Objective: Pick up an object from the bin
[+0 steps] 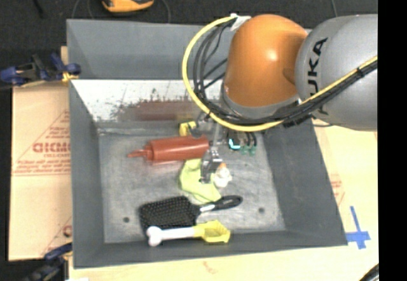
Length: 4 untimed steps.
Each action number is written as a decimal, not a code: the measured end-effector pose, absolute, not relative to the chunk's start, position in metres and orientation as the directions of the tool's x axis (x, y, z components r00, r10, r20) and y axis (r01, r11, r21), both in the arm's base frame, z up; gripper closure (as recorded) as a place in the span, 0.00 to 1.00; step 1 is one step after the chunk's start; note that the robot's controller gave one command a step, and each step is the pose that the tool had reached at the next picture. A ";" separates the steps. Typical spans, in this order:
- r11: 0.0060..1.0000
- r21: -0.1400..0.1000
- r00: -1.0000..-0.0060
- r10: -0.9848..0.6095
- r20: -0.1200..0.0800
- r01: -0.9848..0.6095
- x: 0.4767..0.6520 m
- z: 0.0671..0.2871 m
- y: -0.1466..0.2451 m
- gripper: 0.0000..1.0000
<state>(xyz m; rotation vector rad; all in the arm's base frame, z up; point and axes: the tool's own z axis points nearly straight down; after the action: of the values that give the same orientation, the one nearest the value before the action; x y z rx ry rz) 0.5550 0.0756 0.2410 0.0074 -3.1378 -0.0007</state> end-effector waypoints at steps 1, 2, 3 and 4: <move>1.000 0.001 -1.000 -0.003 -0.002 -0.003 0.556 0.245 0.075 0.00; 0.998 0.000 -0.998 -0.064 -0.009 -0.064 0.538 0.212 0.075 0.00; 0.989 0.000 -0.989 -0.150 -0.005 -0.150 0.515 0.160 0.073 0.00; 0.969 -0.003 -0.969 -0.246 -0.009 -0.246 0.551 0.093 0.068 0.00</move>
Offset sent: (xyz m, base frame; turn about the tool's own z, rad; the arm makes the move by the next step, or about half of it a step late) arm -0.0757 -0.0009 -0.1364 -0.2491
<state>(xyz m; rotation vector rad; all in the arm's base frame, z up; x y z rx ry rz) 0.5507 0.0681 0.0930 0.3907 -3.1263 0.0025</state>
